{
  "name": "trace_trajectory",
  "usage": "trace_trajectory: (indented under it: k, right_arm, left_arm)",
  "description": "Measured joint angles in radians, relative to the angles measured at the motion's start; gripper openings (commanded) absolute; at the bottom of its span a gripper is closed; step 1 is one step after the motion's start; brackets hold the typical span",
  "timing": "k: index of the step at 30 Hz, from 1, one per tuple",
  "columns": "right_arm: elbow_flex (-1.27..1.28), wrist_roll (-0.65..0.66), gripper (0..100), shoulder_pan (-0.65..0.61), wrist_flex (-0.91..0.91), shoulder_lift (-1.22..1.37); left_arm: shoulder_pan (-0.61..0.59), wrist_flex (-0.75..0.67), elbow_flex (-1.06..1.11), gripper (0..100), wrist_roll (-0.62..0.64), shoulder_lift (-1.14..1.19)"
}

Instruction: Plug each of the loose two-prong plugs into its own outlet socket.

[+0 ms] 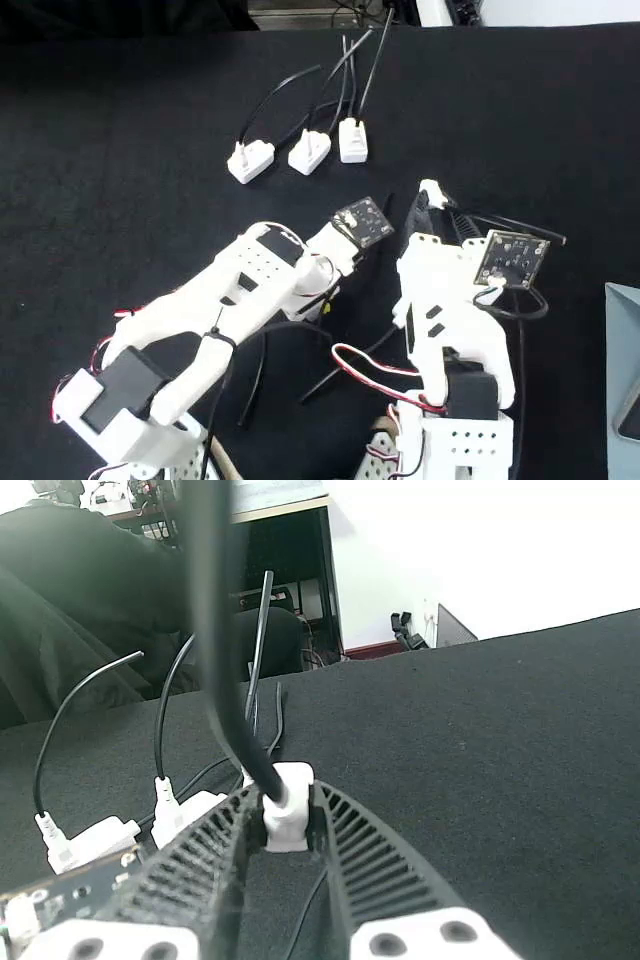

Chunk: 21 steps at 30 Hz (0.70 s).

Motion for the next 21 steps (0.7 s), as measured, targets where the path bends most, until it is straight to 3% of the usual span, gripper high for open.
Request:
trace_trajectory:
  k: [4,10,21]
  right_arm:
    - [0.000,0.000,1.3,0.000,0.000,0.000]
    - [0.000,0.000,1.3,0.000,0.000,0.000]
    - [0.000,0.000,1.3,0.000,0.000,0.000]
  left_arm:
    - [0.000,-0.003,0.000,17,0.000,0.000]
    - [0.000,0.040,0.002,25,0.002,-0.081]
    - [-0.040,0.058,0.021,26,0.002,-0.144]
